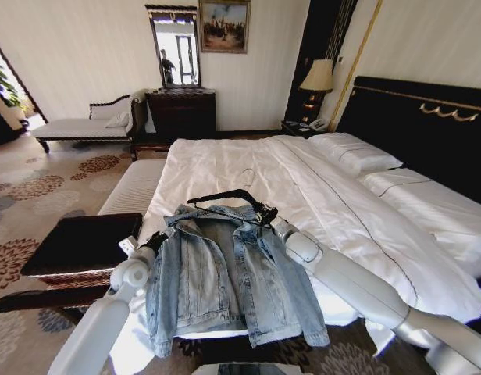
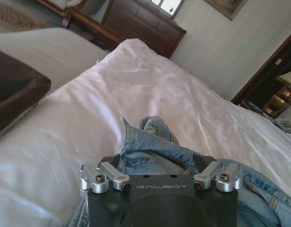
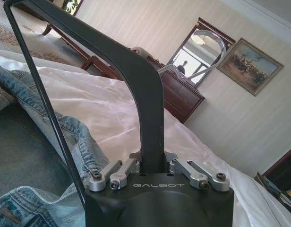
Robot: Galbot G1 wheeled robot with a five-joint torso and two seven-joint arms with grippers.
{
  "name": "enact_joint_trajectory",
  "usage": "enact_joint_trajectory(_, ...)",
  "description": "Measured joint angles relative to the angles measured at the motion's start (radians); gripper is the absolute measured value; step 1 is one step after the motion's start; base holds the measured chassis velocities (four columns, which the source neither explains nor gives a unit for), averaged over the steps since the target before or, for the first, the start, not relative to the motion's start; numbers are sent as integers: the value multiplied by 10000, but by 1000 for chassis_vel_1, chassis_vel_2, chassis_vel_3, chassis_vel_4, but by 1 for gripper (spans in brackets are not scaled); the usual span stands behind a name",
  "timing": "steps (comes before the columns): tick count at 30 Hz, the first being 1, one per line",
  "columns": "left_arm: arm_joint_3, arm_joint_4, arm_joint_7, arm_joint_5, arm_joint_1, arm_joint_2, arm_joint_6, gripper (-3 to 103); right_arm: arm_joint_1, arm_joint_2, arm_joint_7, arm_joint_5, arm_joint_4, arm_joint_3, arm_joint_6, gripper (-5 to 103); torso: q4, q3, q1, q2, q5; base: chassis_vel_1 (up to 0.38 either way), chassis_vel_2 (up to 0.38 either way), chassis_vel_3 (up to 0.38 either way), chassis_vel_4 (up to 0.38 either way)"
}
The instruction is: Pick up the clothes from the bed and hang them on the clothes hanger.
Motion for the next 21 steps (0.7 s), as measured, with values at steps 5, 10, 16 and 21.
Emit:
enact_joint_trajectory(5, 203, 535, -122, -1113, -483, -263, 285, 86, 142, 27, 23, 79, -1, -26, -2, 22, -1, -1, 0, 0, -1, 0, 0, 0, 0)
enact_joint_trajectory(10, 209, 414, -229, -1480, -463, -402, 316, 82, 184, 71, 33, 114, -85, -31, -4, 22, 0, -1, -1, 1, 0, 0, 0, 0, 0)
enact_joint_trajectory(16, 164, 451, -405, -2381, -594, -539, 360, 70, 165, 163, 45, 93, -175, -69, -13, 22, 1, -2, -1, 1, 1, 0, 0, 0, 0)
enact_joint_trajectory(21, 190, 1090, -581, -3004, -1153, -792, 413, 55, 230, 130, 75, 180, -179, -100, -60, 22, 0, -2, -1, 2, 0, 0, 0, 0, 0)
